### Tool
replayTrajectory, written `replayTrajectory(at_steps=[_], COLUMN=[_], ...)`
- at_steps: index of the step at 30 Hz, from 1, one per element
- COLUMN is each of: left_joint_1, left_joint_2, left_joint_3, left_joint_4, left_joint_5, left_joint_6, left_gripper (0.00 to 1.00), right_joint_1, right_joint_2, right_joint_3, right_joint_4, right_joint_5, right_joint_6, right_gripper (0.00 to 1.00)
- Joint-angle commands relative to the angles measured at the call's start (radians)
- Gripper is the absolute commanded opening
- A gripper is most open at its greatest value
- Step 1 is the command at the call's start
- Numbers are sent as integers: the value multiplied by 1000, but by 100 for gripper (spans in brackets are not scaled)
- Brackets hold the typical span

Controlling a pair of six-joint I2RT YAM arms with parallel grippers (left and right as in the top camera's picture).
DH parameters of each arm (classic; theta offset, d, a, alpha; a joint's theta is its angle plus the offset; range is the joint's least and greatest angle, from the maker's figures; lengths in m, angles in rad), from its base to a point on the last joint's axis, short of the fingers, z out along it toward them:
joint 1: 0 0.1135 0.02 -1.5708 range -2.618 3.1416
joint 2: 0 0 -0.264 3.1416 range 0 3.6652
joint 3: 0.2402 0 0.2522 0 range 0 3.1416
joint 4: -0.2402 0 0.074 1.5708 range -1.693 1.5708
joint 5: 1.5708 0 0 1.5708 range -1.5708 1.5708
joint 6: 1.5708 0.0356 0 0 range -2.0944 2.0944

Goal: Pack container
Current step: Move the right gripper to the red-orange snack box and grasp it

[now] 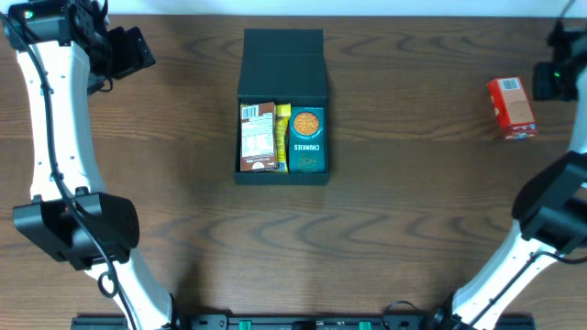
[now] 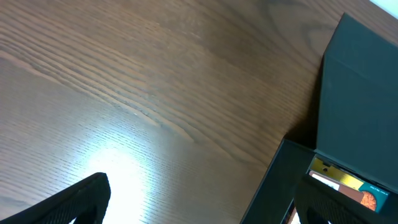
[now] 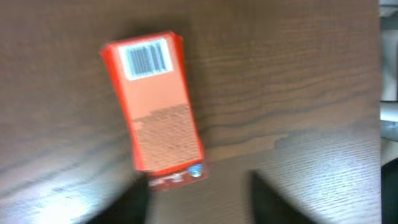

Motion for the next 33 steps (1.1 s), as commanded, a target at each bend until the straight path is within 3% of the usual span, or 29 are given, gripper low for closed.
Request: replayTrajectory(at_steps=[1, 8, 28, 33], left_joint_1=[6, 6, 6, 6], left_joint_2=[5, 5, 5, 5], left_joint_3=[-2, -2, -2, -2], left_joint_4=[-5, -7, -2, -3], left_joint_5=[4, 3, 3, 3], left_joint_6=[-13, -23, -31, -31], left_gripper=[95, 96, 96, 95], right_joint_1=[-18, -16, 23, 26], right_joint_2=[58, 130, 270, 272], right_joint_3=[5, 5, 5, 5], right_joint_4=[5, 42, 112, 113], right_joint_5=[-87, -159, -185, -194], right_joint_6=[-114, -171, -163, -131], right_gripper=[99, 99, 99, 79])
